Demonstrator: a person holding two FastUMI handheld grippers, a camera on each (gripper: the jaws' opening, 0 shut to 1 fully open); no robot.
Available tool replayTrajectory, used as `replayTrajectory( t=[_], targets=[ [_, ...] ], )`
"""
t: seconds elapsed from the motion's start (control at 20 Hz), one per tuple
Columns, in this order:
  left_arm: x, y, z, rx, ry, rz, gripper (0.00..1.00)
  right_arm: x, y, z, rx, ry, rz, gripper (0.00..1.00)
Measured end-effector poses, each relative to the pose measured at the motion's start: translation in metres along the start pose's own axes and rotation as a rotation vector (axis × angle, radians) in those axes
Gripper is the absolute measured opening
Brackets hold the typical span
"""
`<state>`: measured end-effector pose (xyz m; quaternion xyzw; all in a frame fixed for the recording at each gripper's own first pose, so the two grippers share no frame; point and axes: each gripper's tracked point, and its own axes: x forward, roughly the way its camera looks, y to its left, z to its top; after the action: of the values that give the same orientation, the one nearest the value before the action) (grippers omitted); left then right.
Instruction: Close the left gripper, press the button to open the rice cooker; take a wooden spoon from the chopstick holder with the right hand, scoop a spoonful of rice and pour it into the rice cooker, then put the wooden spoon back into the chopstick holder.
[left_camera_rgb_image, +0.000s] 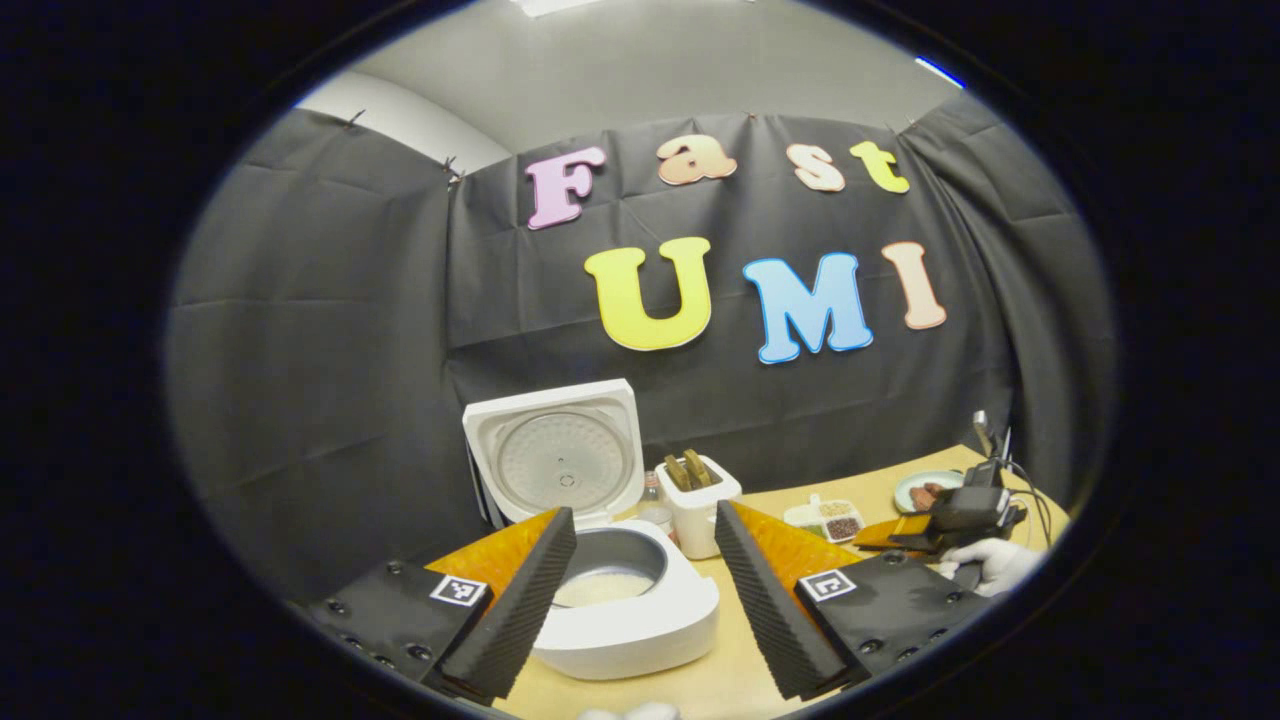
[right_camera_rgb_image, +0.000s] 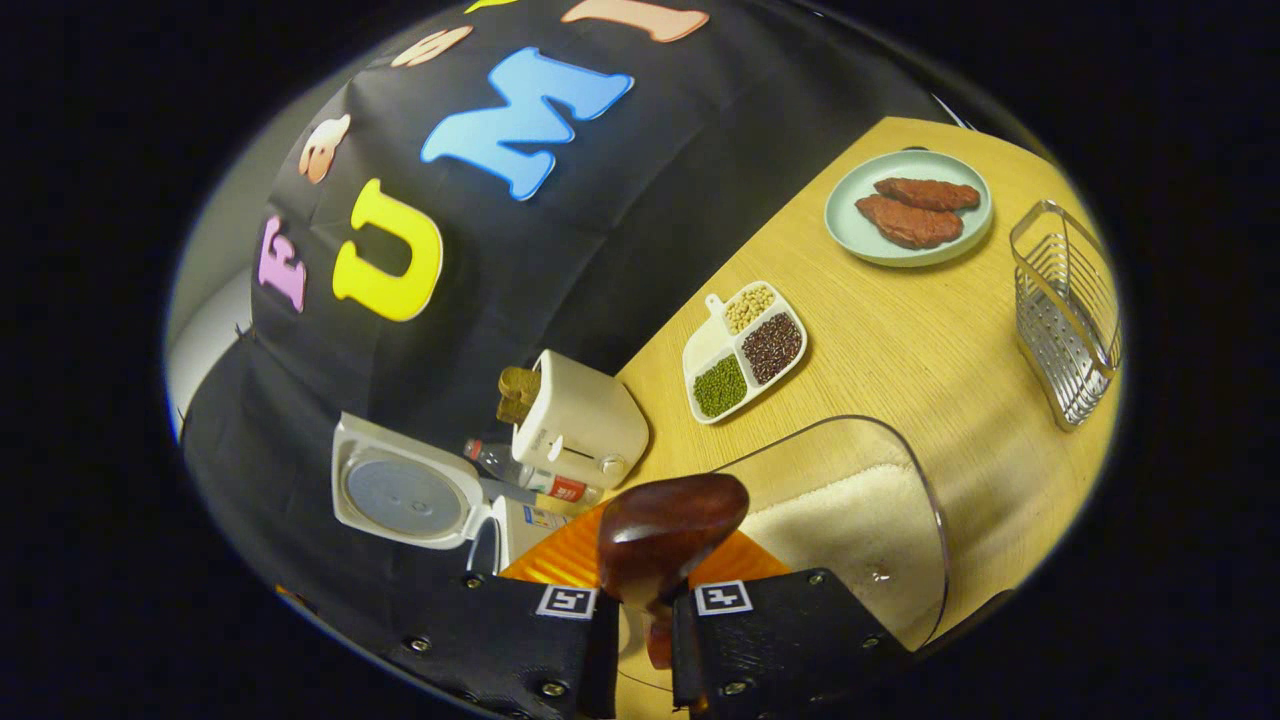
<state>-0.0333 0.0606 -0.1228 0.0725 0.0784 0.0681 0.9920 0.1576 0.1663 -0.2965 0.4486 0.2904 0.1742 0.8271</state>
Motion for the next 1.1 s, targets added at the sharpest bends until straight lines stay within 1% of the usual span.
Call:
replayTrajectory(
  t=[0.05,0.15,0.2,0.3,0.5,0.55,0.6,0.75,0.8,0.85,0.95,1.0,1.05,1.1],
  targets=[
    [0.000,0.000,0.004,0.004,-0.010,0.000,0.98,-0.003,-0.001,0.006,0.064,-0.015,0.021,0.22],
    [-0.001,-0.002,0.011,0.004,-0.018,-0.004,0.95,-0.009,-0.010,0.019,0.186,-0.046,0.051,0.22],
    [0.000,-0.002,0.014,0.004,-0.020,-0.005,0.96,-0.013,-0.017,0.022,0.233,-0.045,0.059,0.22],
    [0.001,-0.006,0.018,0.002,-0.027,-0.010,0.99,-0.017,-0.029,0.031,0.292,-0.071,0.050,0.22],
    [0.003,-0.009,0.017,0.006,-0.026,-0.015,0.99,-0.024,-0.033,0.044,0.296,-0.089,0.051,0.22],
    [0.003,-0.009,0.016,0.008,-0.024,-0.016,0.95,-0.024,-0.032,0.046,0.300,-0.090,0.057,0.22],
    [0.003,-0.008,0.016,0.007,-0.023,-0.016,0.99,-0.024,-0.030,0.047,0.304,-0.092,0.061,0.21],
    [0.003,-0.005,0.013,-0.006,-0.020,-0.021,0.99,-0.029,-0.019,0.053,0.319,-0.099,0.068,0.22],
    [0.002,-0.004,0.011,-0.010,-0.019,-0.025,0.99,-0.032,-0.013,0.055,0.304,-0.108,0.067,0.22],
    [0.002,-0.001,0.008,-0.006,-0.019,-0.025,0.99,-0.033,-0.005,0.057,0.284,-0.108,0.067,0.21],
    [-0.001,0.004,0.004,0.005,-0.026,-0.022,0.99,-0.036,0.022,0.063,0.278,-0.113,0.093,0.22],
    [-0.003,0.006,-0.001,0.005,-0.025,-0.024,0.95,-0.037,0.037,0.065,0.284,-0.115,0.108,0.22],
    [-0.004,0.007,-0.003,0.003,-0.028,-0.026,0.97,-0.034,0.052,0.068,0.275,-0.118,0.112,0.22],
    [-0.006,0.008,-0.006,0.002,-0.025,-0.027,0.97,-0.032,0.066,0.070,0.252,-0.121,0.116,0.21]
  ],
)
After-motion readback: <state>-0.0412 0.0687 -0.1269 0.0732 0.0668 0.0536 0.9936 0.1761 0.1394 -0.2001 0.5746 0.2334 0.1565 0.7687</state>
